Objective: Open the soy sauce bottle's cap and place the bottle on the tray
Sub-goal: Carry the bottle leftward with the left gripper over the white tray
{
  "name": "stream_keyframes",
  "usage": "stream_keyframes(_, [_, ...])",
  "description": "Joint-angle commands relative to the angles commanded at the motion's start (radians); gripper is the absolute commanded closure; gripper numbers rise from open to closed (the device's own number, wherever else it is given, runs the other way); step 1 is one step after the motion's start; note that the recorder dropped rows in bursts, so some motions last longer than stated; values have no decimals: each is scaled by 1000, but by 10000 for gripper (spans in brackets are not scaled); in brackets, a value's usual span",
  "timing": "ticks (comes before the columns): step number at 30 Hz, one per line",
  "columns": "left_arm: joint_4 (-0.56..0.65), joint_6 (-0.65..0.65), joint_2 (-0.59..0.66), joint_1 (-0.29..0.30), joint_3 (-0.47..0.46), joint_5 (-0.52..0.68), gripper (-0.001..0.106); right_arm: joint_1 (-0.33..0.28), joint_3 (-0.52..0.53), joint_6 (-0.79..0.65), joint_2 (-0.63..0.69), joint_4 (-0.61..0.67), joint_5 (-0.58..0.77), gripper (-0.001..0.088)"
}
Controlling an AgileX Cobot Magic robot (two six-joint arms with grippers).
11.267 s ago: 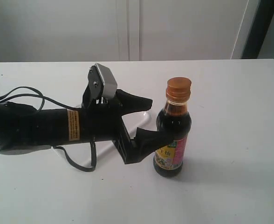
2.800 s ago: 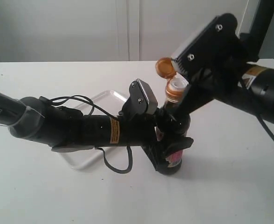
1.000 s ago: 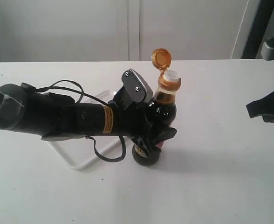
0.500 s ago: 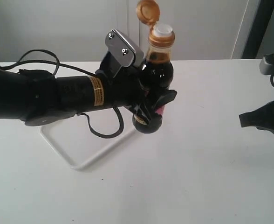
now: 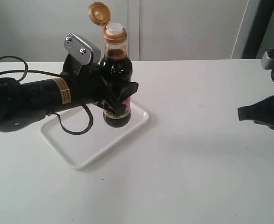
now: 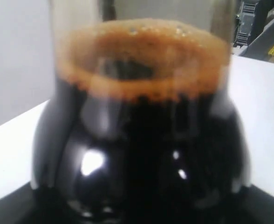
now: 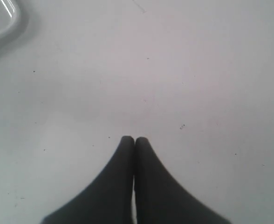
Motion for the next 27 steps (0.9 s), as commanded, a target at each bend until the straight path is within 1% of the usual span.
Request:
stream_keyframes(7, [-7, 0, 6, 66, 12, -20, 1053, 0, 0, 0, 0, 0, 0, 868])
stream_keyframes(10, [-19, 9, 13, 77, 12, -25, 1053, 0, 0, 0, 0, 2, 0, 868])
stream_keyframes(14, [-40, 16, 49, 76, 12, -15, 1053, 0, 0, 0, 0, 4, 0, 868])
stream_keyframes(17, [-65, 19, 74, 76, 12, -39, 1053, 0, 0, 0, 0, 4, 0, 868])
stream_keyframes(20, [-98, 50, 92, 76, 12, -54, 1053, 0, 0, 0, 0, 4, -3, 868])
stream_keyframes(27, [-103, 77, 133, 76, 12, -99, 1053, 0, 0, -2, 0, 4, -7, 868])
